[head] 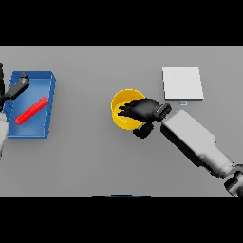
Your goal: Pick up the red beaker and tilt it to pour out 1 green nut into yellow bowl. Pick up the yellow bowl and place it on the metallic measuring scale.
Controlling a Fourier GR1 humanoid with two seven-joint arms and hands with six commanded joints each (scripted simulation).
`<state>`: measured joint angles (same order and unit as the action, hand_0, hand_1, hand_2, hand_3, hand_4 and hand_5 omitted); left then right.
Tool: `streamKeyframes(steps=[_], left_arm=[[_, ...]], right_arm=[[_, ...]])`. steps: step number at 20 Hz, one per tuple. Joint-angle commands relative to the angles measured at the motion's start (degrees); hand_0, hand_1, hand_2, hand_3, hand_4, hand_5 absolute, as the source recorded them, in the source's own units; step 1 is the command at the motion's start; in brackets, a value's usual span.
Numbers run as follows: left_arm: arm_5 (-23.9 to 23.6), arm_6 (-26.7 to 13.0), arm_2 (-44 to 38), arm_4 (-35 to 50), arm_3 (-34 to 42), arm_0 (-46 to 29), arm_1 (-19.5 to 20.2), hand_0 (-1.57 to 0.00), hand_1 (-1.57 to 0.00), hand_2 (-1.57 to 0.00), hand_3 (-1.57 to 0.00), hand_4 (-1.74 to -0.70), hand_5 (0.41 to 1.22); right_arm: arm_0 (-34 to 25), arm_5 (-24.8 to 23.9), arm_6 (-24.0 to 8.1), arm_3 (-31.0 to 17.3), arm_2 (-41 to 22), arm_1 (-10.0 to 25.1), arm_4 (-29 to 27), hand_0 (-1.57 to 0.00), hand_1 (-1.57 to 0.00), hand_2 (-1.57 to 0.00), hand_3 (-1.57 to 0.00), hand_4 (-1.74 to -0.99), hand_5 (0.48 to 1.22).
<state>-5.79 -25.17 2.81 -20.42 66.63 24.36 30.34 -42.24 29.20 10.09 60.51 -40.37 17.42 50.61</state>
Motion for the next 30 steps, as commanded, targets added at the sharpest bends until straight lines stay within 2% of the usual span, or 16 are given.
streamKeyframes(steps=[1,2,3,5,6,8,11,14,16,19,22,25,28,30], left_arm=[[0.4,-0.5,-0.3,0.2,-0.3,0.5,0.3,0.00,0.00,0.00,0.00,-0.75,0.700],[0.3,-0.4,-0.1,0.1,-0.2,0.6,0.3,0.00,0.00,0.00,0.00,-0.75,0.701],[0.2,0.0,-0.1,0.1,0.5,-0.3,0.4,0.00,0.00,0.00,0.00,-0.75,0.701],[0.0,0.1,-0.2,0.0,0.0,-0.1,0.3,0.00,0.00,0.00,0.00,-0.76,0.703],[-0.3,0.2,-0.1,-0.3,-0.1,-0.2,0.2,0.00,0.00,0.00,0.00,-0.76,0.704],[-0.1,0.7,-0.2,-0.1,-0.7,-0.2,0.2,0.00,0.00,0.00,0.00,-0.76,0.701],[0.1,0.6,0.1,-0.4,-0.5,0.5,0.4,0.00,0.00,0.00,0.00,-0.75,0.695],[0.6,0.0,0.4,-0.3,0.4,0.0,0.5,0.00,0.00,0.00,0.00,-0.74,0.690],[0.1,0.2,0.5,-0.6,0.3,-0.2,0.3,0.00,0.00,0.00,0.00,-0.74,0.688],[0.2,-0.3,0.6,-0.9,0.2,0.3,0.3,0.00,0.00,0.00,0.00,-0.73,0.685],[0.4,0.4,0.6,-0.6,0.5,-0.1,0.4,0.00,0.00,0.00,0.00,-0.73,0.691],[0.0,-0.3,0.5,-1.0,0.1,0.8,0.5,0.00,0.00,0.00,0.00,-0.74,0.695],[0.2,0.2,0.6,-1.0,-0.3,1.1,0.5,0.00,0.00,0.00,0.00,-0.74,0.693],[0.0,0.3,0.4,-0.9,0.0,0.8,0.5,0.00,0.00,0.00,0.00,-0.74,0.697]], right_arm=[[-0.4,0.9,-1.8,-0.9,0.5,-1.2,-0.4,0.00,-0.01,-0.04,-0.10,-1.293,0.776],[-0.4,1.4,-1.7,-0.9,0.8,-0.7,-0.7,-0.03,-0.04,-0.07,-0.14,-1.302,0.805],[-0.2,1.6,-2.1,-0.6,0.8,-0.6,-0.7,-0.16,-0.14,-0.15,-0.18,-1.321,0.839],[0.2,1.2,-0.4,0.0,0.6,-0.2,-0.9,-0.67,-0.65,-0.61,-0.31,-1.394,0.976],[-0.1,1.5,1.2,-0.3,0.6,0.0,-1.1,-0.85,-0.84,-0.81,-0.40,-1.463,1.025],[-0.2,3.0,1.2,-0.2,0.6,0.2,-1.7,-1.11,-1.10,-1.08,-0.71,-1.557,1.096],[-0.2,3.8,0.8,0.3,0.3,0.6,-2.3,-1.33,-1.33,-1.20,-1.12,-1.647,1.157],[-1.1,3.6,1.6,-0.5,0.1,0.6,-2.7,-1.45,-1.45,-1.27,-1.32,-1.693,1.188],[-0.1,3.0,0.4,0.8,0.5,0.7,-3.5,-1.49,-1.49,-1.29,-1.39,-1.710,1.200],[-0.5,2.7,0.7,2.3,0.5,1.7,-3.6,-1.53,-1.53,-1.31,-1.40,-1.725,1.210],[-0.9,4.6,-1.3,4.6,1.9,2.5,-4.7,-1.55,-1.55,-1.37,-1.31,-1.733,1.215],[-1.6,6.7,-2.5,7.7,3.5,4.8,-5.5,-1.56,-1.56,-1.41,-1.25,-1.737,1.218],[-1.6,7.5,-4.4,11.9,5.6,6.6,-6.0,-1.57,-1.57,-1.42,-1.27,-1.739,1.220],[-1.3,7.0,-4.4,12.4,6.7,7.7,-6.3,-1.57,-1.57,-1.44,-1.27,-1.740,1.220]])
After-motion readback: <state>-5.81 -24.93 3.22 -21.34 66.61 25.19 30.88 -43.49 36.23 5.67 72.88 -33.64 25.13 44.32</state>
